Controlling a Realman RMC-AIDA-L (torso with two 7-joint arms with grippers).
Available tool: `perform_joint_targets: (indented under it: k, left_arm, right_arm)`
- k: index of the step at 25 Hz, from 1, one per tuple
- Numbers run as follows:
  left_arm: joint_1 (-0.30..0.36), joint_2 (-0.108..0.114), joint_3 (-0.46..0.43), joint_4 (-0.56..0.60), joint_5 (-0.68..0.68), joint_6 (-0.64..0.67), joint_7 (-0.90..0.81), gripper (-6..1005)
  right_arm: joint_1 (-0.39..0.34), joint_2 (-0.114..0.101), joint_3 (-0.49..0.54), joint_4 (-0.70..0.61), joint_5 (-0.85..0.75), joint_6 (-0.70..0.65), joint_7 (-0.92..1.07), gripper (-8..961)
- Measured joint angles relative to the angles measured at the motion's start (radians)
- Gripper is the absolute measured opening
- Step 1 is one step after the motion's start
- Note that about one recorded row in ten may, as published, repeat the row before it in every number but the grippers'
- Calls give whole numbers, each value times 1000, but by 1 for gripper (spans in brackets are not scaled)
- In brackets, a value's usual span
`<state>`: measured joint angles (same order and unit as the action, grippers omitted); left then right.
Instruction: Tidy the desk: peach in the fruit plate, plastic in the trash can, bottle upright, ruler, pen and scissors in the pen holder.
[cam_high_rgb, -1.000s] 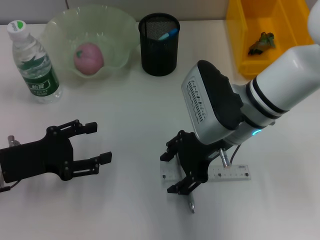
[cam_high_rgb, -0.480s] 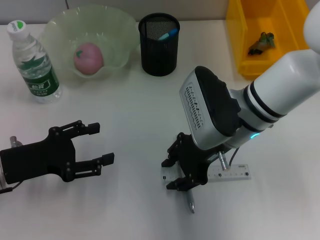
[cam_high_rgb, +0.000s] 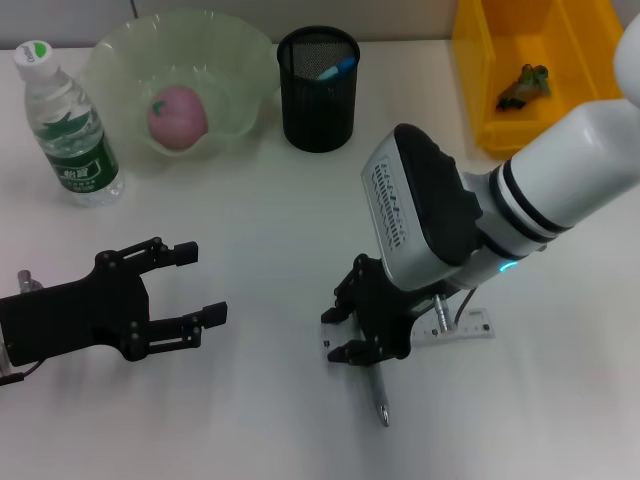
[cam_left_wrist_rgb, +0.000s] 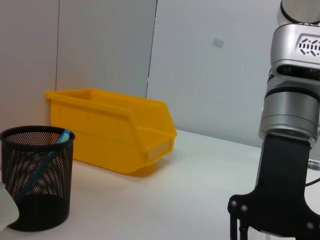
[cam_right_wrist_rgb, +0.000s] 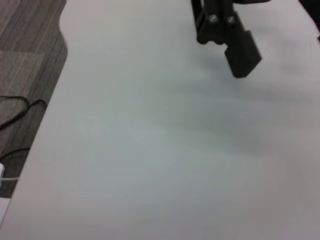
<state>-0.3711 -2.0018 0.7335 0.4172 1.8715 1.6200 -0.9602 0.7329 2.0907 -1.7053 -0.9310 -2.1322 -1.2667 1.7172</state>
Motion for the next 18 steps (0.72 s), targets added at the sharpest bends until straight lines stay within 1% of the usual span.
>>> perform_joint_targets:
  k: [2, 4, 5, 6, 7, 10, 11, 12, 13, 15, 16, 17, 18]
  left_arm:
    - [0, 0, 0, 0, 0, 1, 0, 841]
    - [0, 0, -1, 0, 0, 2, 0, 841]
    - [0, 0, -1, 0, 0, 2, 0, 841]
    - [0, 0, -1, 0, 0, 3, 0, 841]
    - [0, 0, -2, 0, 0, 4, 0, 840]
    - [0, -3, -2, 0, -1, 6, 0, 840]
    - [0, -4, -2, 0, -1, 8, 0, 840]
    - [0, -6, -2, 0, -1, 9, 0, 840]
    - [0, -7, -3, 0, -2, 9, 0, 839]
    - [0, -11, -3, 0, -5, 12, 0, 838]
    - [0, -13, -3, 0, -6, 13, 0, 838]
    - [0, -13, -3, 0, -6, 13, 0, 837]
    - [0, -13, -3, 0, -6, 13, 0, 837]
  right_arm:
    - [-4, 0, 16, -12, 0, -3, 8, 397]
    - [-14, -1, 53, -39, 0, -15, 23, 377]
    - [-23, -2, 89, -60, 0, -28, 30, 377]
    - [-40, -5, 173, -105, 8, -52, 37, 377]
    - [-40, -5, 173, -105, 8, -52, 37, 377]
    - [-73, -7, 285, -158, 77, -72, 21, 376]
    - [-103, -8, 345, -187, 137, -69, -32, 376]
    - [-103, -8, 345, -187, 137, -69, -32, 376]
    - [-118, -8, 366, -196, 164, -64, -69, 376]
    - [-144, -7, 397, -204, 224, -50, -158, 377]
    - [-161, -6, 409, -200, 281, -28, -252, 377]
    - [-161, -6, 409, -200, 281, -28, -252, 377]
    - [-169, -6, 410, -195, 314, -14, -304, 377]
